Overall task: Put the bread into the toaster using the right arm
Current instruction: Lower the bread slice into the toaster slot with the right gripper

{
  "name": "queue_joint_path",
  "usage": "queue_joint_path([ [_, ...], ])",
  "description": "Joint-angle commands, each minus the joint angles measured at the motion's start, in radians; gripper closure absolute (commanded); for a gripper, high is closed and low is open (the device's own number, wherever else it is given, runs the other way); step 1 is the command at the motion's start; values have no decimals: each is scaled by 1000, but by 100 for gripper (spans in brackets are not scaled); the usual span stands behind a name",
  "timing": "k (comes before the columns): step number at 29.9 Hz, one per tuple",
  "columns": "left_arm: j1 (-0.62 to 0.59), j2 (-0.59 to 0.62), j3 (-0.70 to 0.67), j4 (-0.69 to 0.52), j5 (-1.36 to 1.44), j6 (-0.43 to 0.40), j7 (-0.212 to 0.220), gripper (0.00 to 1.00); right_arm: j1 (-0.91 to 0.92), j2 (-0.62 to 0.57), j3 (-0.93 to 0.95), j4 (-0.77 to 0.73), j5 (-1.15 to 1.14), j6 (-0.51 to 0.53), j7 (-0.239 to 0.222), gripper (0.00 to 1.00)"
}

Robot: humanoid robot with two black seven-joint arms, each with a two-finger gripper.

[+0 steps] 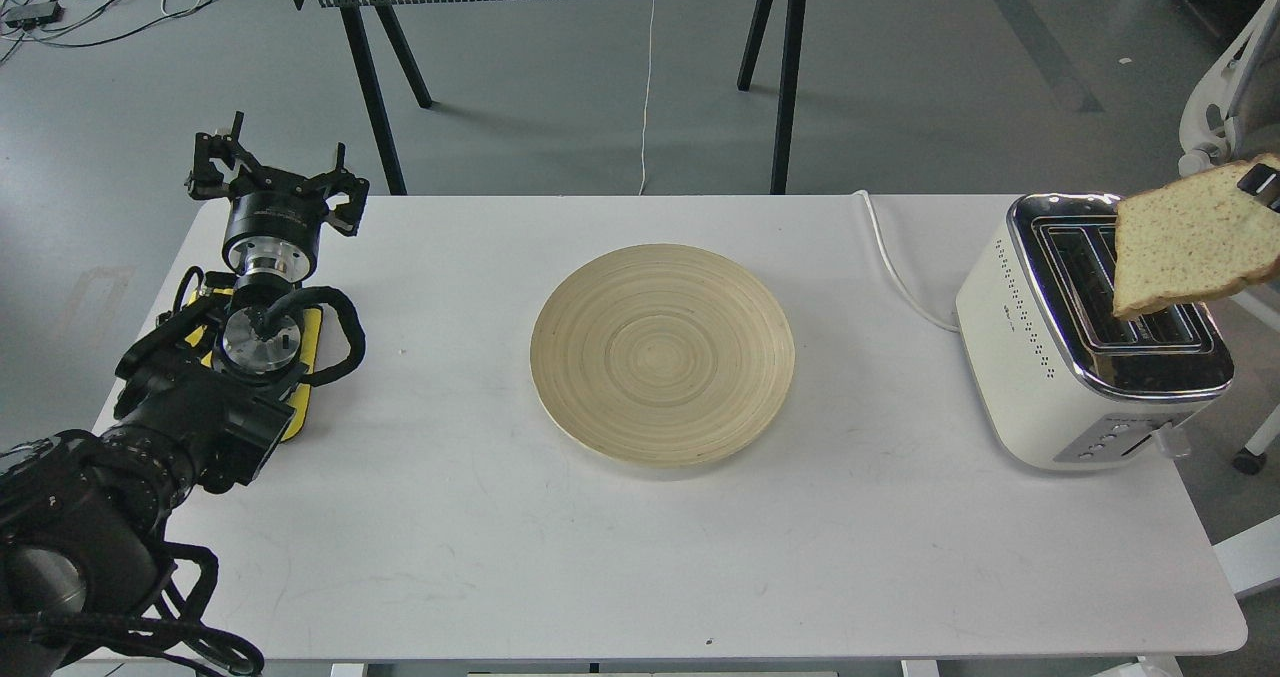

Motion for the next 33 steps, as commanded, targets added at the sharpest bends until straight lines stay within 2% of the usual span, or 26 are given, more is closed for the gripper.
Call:
queue_joint_path([
  [1,0,0,0,0,0,0,0,0,-2,29,-1,-16,-6,0,-2,96],
  [15,0,0,0,0,0,0,0,0,0,99,-25,-77,-44,3,-23,95],
  [26,0,0,0,0,0,0,0,0,1,207,-60,-135,-50,15,-25,94],
  [30,0,0,0,0,0,0,0,0,0,225,-62,-148,-50,18,-39,83],
  [32,0,0,0,0,0,0,0,0,3,237,-73,-151,-49,23,-40,66],
  [33,0,0,0,0,0,0,0,0,3,245,-74,-152,-49,23,-40,64],
])
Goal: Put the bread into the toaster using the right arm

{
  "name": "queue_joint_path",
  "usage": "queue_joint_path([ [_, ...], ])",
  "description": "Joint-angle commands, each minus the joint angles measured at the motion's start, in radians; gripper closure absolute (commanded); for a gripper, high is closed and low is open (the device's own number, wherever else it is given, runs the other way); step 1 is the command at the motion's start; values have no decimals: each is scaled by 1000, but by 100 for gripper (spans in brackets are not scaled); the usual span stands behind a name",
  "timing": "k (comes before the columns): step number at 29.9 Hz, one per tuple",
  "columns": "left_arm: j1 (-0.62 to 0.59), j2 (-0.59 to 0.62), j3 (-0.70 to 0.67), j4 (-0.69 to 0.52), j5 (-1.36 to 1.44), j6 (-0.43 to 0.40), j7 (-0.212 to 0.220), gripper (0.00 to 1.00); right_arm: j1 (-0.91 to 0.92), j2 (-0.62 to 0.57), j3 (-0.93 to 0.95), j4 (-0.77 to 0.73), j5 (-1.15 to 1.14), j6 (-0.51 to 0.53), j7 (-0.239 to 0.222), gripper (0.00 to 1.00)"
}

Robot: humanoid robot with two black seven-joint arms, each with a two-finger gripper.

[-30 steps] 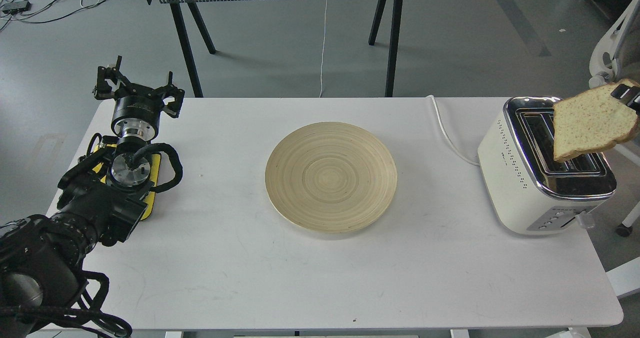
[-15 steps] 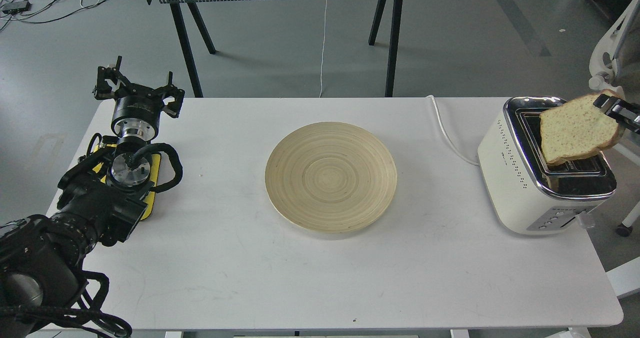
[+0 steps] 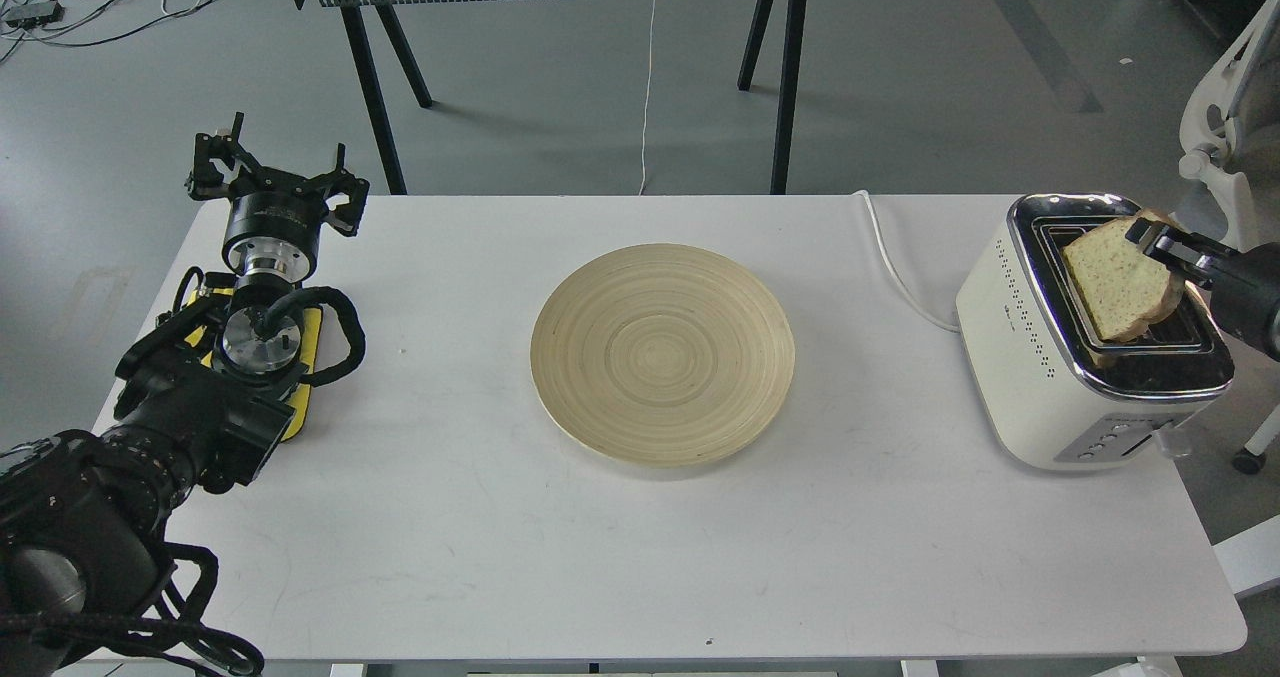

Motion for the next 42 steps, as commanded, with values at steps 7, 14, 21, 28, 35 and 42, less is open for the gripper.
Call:
queue_joint_path([
  [7,0,0,0,0,0,0,0,0,2,47,-10,-23,10,4,-4,1],
  [14,0,0,0,0,0,0,0,0,19,62,34,20,21,-2,-4,0],
  [21,0,0,0,0,0,0,0,0,15,187,186,7,149,-14,4,1],
  [28,0,0,0,0,0,0,0,0,7,411,289,-162,438,3,114,1],
  [35,0,0,0,0,0,0,0,0,-5,603,316,-366,680,228,297,1],
  [42,0,0,0,0,0,0,0,0,-102,822,477,-625,848,507,354,1],
])
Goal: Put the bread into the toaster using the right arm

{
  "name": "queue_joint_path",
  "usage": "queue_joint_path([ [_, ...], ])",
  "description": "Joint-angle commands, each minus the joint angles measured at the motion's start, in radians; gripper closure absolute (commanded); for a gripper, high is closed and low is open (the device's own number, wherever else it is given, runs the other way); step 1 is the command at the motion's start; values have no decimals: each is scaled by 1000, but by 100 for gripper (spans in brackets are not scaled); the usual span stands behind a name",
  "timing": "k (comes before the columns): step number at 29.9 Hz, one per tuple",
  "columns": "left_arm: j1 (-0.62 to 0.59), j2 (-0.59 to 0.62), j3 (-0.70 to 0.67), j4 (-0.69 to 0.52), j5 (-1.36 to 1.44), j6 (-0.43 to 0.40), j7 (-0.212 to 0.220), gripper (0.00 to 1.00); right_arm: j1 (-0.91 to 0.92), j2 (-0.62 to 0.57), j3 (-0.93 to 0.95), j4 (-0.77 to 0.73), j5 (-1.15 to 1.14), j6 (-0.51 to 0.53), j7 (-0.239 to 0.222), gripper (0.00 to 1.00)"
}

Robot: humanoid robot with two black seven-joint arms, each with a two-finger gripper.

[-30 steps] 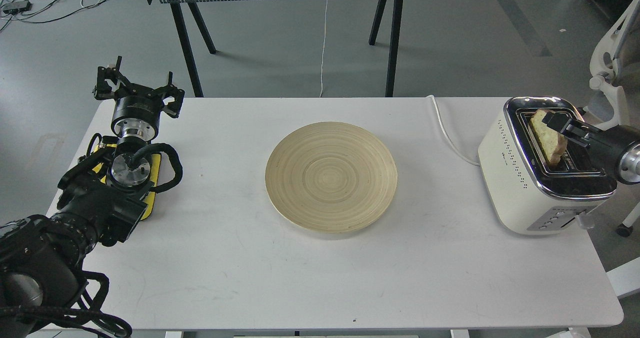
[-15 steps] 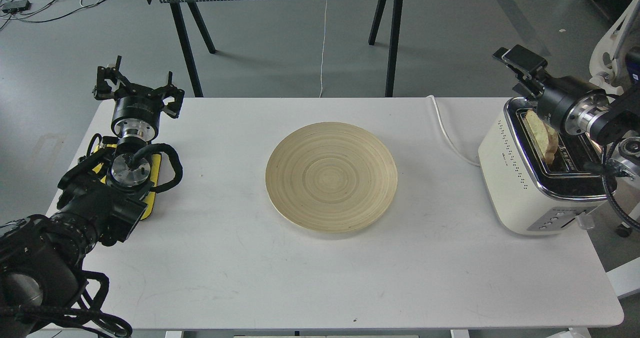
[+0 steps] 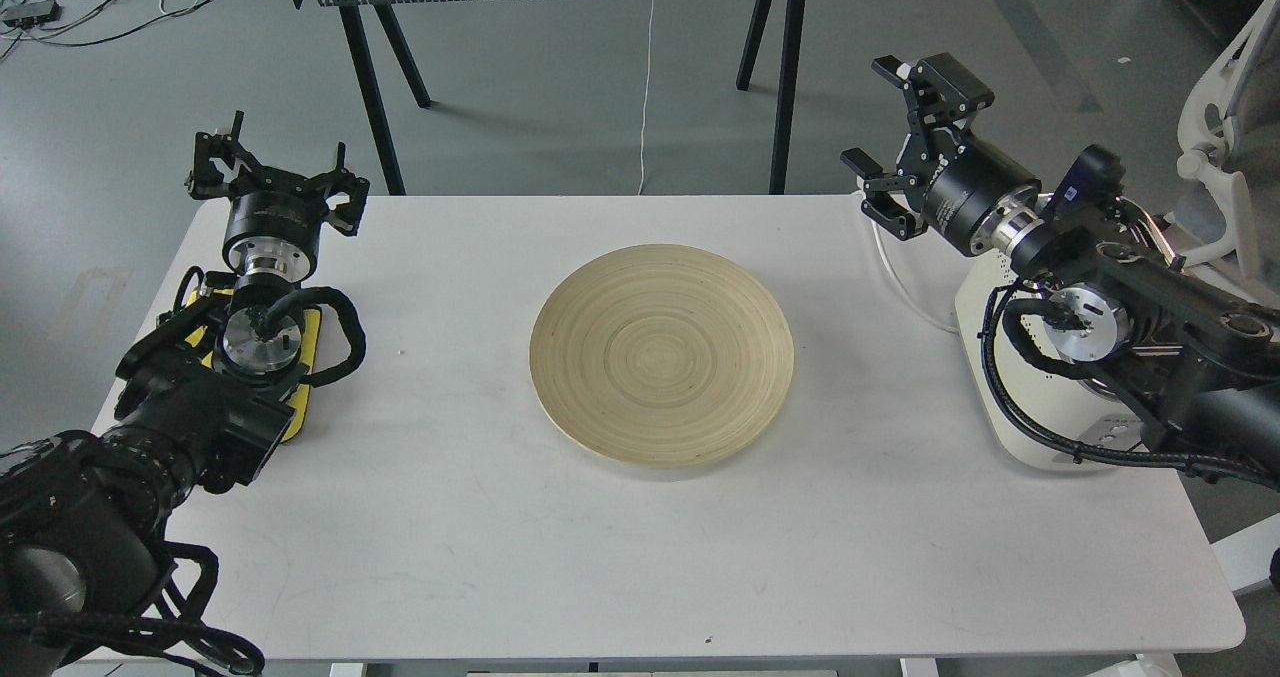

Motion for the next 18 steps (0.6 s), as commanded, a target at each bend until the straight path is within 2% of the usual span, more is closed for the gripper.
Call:
queue_joint_path([
  [1,0,0,0,0,0,0,0,0,-61,105,120,-126,50,134,6,1],
  [3,0,0,0,0,0,0,0,0,-83,153,179,-183,50,195,5,1],
  [9,0,0,0,0,0,0,0,0,-100,191,285,-296,56,195,5,1],
  [18,0,0,0,0,0,0,0,0,-108,191,297,-315,56,195,6,1],
])
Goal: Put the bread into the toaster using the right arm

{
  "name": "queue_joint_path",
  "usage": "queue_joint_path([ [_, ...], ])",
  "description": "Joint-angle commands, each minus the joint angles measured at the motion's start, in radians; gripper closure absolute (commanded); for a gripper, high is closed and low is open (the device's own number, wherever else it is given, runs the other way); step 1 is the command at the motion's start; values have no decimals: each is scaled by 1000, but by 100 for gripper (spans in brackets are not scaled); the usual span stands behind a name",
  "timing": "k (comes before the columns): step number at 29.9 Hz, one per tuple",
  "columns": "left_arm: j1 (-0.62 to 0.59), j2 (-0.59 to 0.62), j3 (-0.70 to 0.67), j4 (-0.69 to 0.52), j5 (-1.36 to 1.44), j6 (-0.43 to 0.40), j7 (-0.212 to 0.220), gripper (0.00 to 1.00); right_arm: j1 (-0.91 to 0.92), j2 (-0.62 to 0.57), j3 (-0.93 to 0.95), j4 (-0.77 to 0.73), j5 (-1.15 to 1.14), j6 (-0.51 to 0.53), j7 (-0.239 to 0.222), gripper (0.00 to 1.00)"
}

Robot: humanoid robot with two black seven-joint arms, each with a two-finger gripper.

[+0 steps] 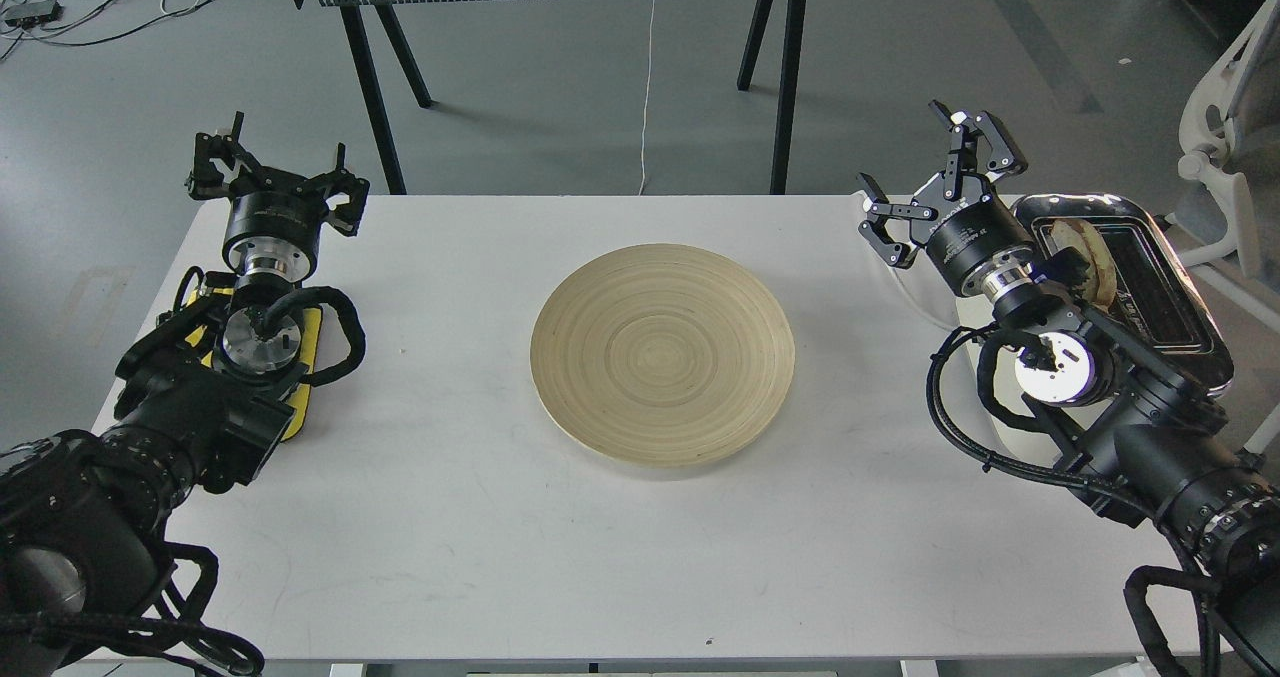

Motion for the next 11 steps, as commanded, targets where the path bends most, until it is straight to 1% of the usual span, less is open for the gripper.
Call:
queue_joint_path([
  [1,0,0,0,0,0,0,0,0,-1,0,0,0,0,0,1,1],
  [7,0,0,0,0,0,0,0,0,-3,14,2,-2,0,0,1,1],
  [11,0,0,0,0,0,0,0,0,-1,40,2,-31,0,0,1,1],
])
